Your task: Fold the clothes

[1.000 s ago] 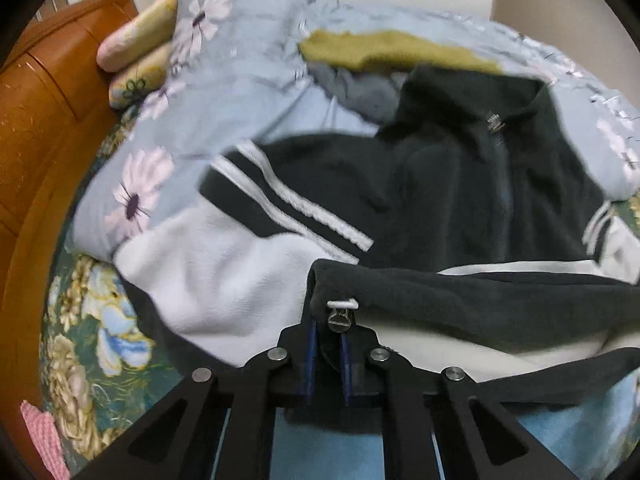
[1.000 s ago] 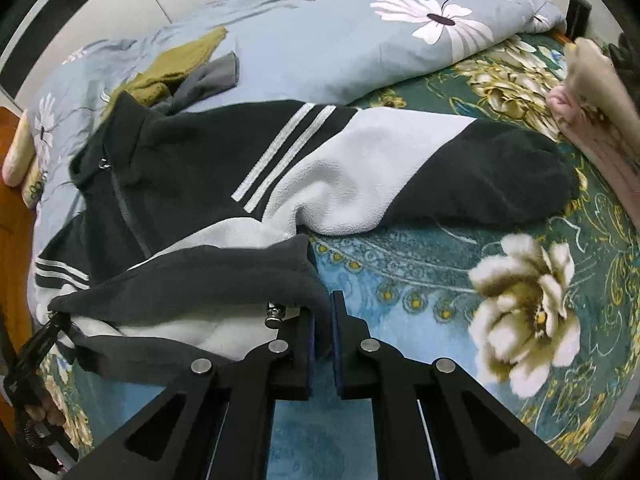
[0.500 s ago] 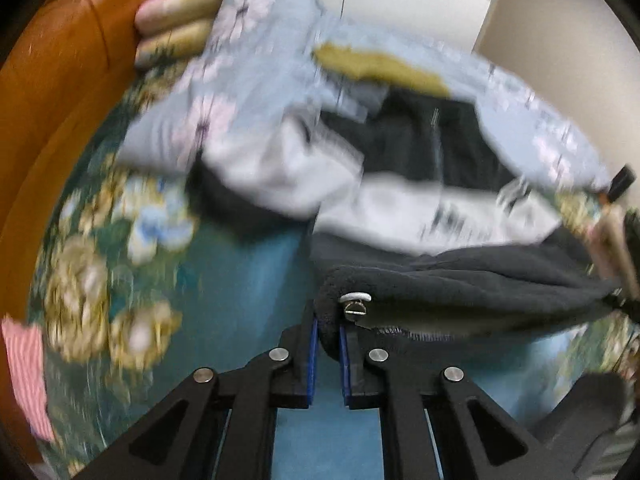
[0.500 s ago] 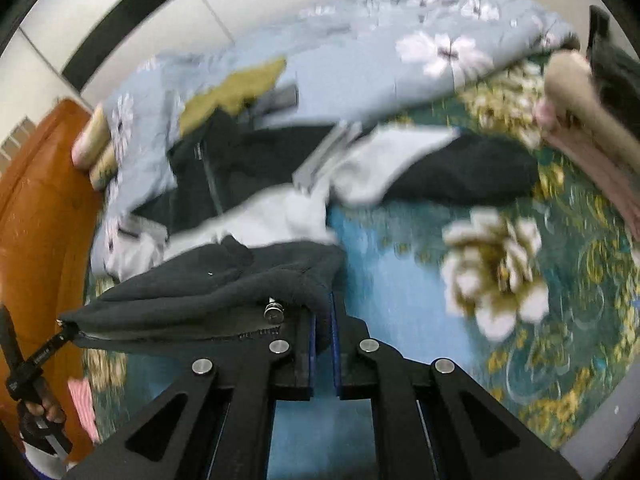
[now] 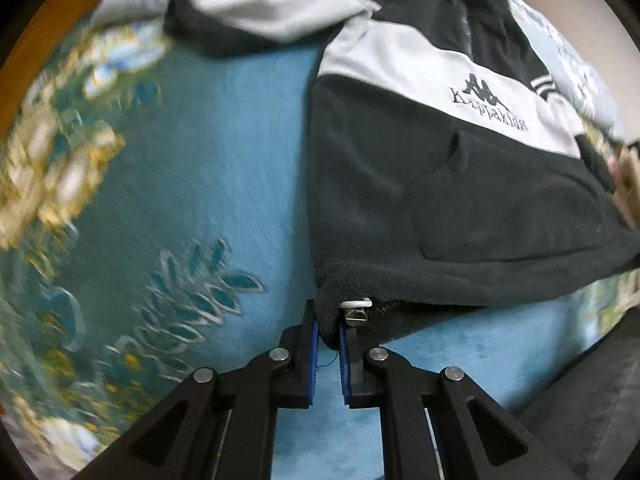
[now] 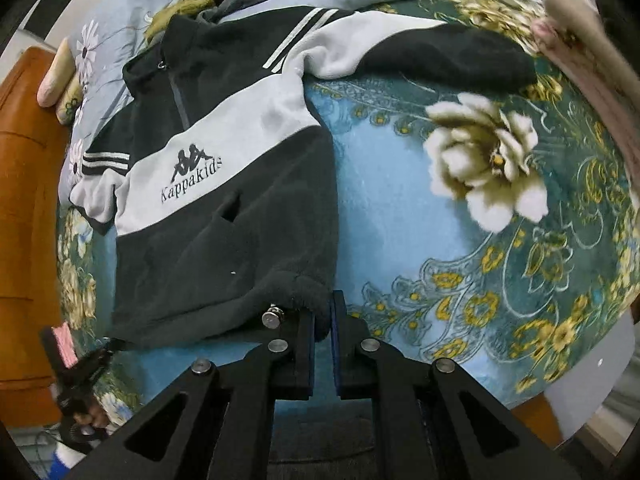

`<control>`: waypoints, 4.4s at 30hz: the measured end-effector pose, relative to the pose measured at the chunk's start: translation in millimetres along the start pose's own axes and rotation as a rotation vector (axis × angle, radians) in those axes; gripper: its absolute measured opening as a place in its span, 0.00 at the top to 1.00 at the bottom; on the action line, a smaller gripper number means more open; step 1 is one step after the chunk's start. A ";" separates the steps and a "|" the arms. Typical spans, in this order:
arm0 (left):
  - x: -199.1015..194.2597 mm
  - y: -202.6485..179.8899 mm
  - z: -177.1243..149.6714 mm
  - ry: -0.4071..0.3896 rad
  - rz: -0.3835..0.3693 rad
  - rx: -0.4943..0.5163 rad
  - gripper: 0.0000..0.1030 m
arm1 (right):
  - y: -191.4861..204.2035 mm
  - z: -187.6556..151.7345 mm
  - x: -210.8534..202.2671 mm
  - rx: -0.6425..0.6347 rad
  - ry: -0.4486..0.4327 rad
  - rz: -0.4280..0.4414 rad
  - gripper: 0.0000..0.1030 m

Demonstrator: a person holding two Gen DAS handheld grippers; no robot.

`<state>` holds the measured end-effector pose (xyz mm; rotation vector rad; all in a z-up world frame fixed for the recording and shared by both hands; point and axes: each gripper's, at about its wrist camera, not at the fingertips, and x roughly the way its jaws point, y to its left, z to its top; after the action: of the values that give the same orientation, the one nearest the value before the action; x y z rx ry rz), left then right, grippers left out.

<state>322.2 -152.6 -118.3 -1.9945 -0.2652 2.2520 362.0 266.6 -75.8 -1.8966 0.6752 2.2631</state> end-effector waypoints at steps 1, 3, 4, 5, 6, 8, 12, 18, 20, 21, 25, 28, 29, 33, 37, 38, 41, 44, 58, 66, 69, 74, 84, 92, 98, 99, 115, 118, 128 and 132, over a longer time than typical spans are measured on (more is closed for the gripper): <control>-1.3 0.6 0.1 0.007 -0.018 0.004 0.88 | -0.4 -0.8 -1.7 0.004 -0.003 0.006 0.92; -3.6 1.7 -0.3 0.020 -0.049 0.015 0.87 | 0.5 -2.4 -7.4 -0.012 -0.007 0.009 0.89; -5.4 3.0 -0.5 0.026 -0.053 0.024 0.84 | 0.7 -3.1 -11.1 -0.021 -0.013 0.004 0.89; -8.2 6.0 0.3 0.035 -0.043 0.025 0.80 | 0.1 -2.6 -15.7 -0.030 -0.023 -0.001 0.89; -11.1 10.3 1.0 0.042 -0.028 0.014 0.69 | -2.4 -1.8 -21.6 -0.032 -0.037 -0.001 0.88; -22.4 22.3 2.1 0.032 -0.002 -0.061 0.67 | -12.7 1.1 -32.5 -0.008 -0.078 0.006 0.86; -44.3 24.9 12.9 -0.043 0.034 -0.121 0.67 | -55.9 10.2 -57.9 0.145 -0.218 0.019 0.75; -39.7 -13.5 44.9 -0.039 0.008 -0.081 0.66 | -144.1 10.7 -49.0 0.523 -0.381 0.193 0.65; -33.4 -30.8 52.2 -0.022 -0.006 -0.068 0.66 | -171.4 8.9 -36.7 0.646 -0.408 0.265 0.64; -30.1 -38.7 54.9 -0.012 -0.014 -0.064 0.65 | -182.3 10.5 -29.8 0.692 -0.414 0.289 0.63; -18.5 -64.0 63.0 0.023 -0.020 -0.068 0.61 | -212.7 33.2 -3.2 0.804 -0.430 0.360 0.46; -14.1 -70.2 67.5 0.046 0.005 -0.098 0.60 | -228.3 61.7 15.9 0.855 -0.444 0.410 0.45; -13.8 -70.1 68.7 0.053 0.017 -0.113 0.60 | -232.7 72.2 22.1 0.866 -0.446 0.418 0.45; -19.3 -63.2 71.0 0.070 0.074 -0.183 0.57 | -251.4 113.7 47.2 0.891 -0.440 0.393 0.45; -28.6 -61.5 80.0 0.071 0.120 -0.210 0.55 | -265.7 141.6 67.7 0.931 -0.434 0.392 0.45; -30.4 -62.9 83.2 0.067 0.130 -0.203 0.55 | -268.0 145.9 71.6 0.942 -0.432 0.395 0.45; -34.9 -66.1 91.6 0.049 0.141 -0.186 0.55 | -270.5 154.0 77.1 0.958 -0.428 0.396 0.60; -33.8 -65.8 97.4 0.043 0.125 -0.185 0.55 | -274.5 161.8 64.8 0.930 -0.446 0.341 0.89; -36.0 -1.5 97.7 -0.036 0.017 -0.333 0.55 | -65.7 202.8 -102.3 0.246 -0.762 0.168 0.90; -39.0 55.7 90.2 -0.075 -0.042 -0.459 0.52 | 115.0 183.5 -39.8 -0.065 -0.606 0.225 0.90; -38.0 75.4 84.2 -0.085 -0.046 -0.502 0.51 | 160.8 178.3 -11.9 -0.115 -0.560 0.258 0.90; -36.7 101.5 78.8 -0.099 -0.087 -0.588 0.51 | 239.0 166.9 52.9 -0.247 -0.432 0.217 0.90; -22.1 133.3 95.6 -0.134 -0.179 -0.713 0.48 | 287.0 171.1 138.0 -0.280 -0.236 0.091 0.78; -14.2 161.8 161.2 -0.279 -0.218 -0.795 0.44 | 269.4 149.1 103.8 -0.401 -0.281 0.195 0.60; -1.5 175.9 216.6 -0.363 -0.256 -0.826 0.41 | 189.3 133.6 77.1 -0.234 -0.355 0.179 0.60; 0.3 176.6 224.5 -0.374 -0.232 -0.822 0.40 | 174.5 130.9 75.0 -0.194 -0.357 0.176 0.60; -105.5 79.4 251.0 -0.600 0.050 -0.484 0.96 | 65.8 99.0 89.5 0.118 -0.319 0.270 0.60; -138.4 37.3 249.1 -0.645 0.017 -0.327 0.96 | 58.2 98.0 91.3 0.147 -0.326 0.286 0.60; -11.7 -160.6 283.9 -0.309 -0.099 0.004 0.91 | 36.0 95.3 91.3 0.225 -0.347 0.283 0.60; 22.9 -190.3 269.6 -0.167 -0.135 0.050 0.82 | 26.3 95.6 90.6 0.270 -0.355 0.281 0.60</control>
<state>47.2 24.5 -69.4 -1.7122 -0.3454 2.3167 246.5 264.0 -144.3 -1.3043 1.1752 2.4270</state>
